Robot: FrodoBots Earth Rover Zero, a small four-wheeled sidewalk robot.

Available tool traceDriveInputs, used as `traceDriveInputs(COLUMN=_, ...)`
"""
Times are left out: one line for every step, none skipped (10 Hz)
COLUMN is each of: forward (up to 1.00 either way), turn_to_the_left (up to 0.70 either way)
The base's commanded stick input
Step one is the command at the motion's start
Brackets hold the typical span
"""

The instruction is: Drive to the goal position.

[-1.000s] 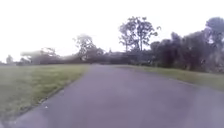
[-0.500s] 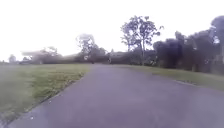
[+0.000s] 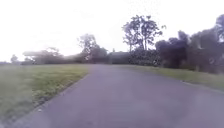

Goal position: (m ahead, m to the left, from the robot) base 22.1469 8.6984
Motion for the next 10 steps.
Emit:
traceDriveInputs(forward=0.70, turn_to_the_left=0.00)
traceDriveInputs(forward=0.70, turn_to_the_left=-0.08)
traceDriveInputs(forward=0.70, turn_to_the_left=-0.19)
traceDriveInputs(forward=0.70, turn_to_the_left=-0.31)
traceDriveInputs(forward=0.70, turn_to_the_left=-0.35)
traceDriveInputs(forward=0.70, turn_to_the_left=-0.35)
traceDriveInputs(forward=0.70, turn_to_the_left=-0.35)
traceDriveInputs(forward=0.70, turn_to_the_left=-0.35)
traceDriveInputs(forward=0.70, turn_to_the_left=-0.35)
traceDriveInputs(forward=0.70, turn_to_the_left=0.00)
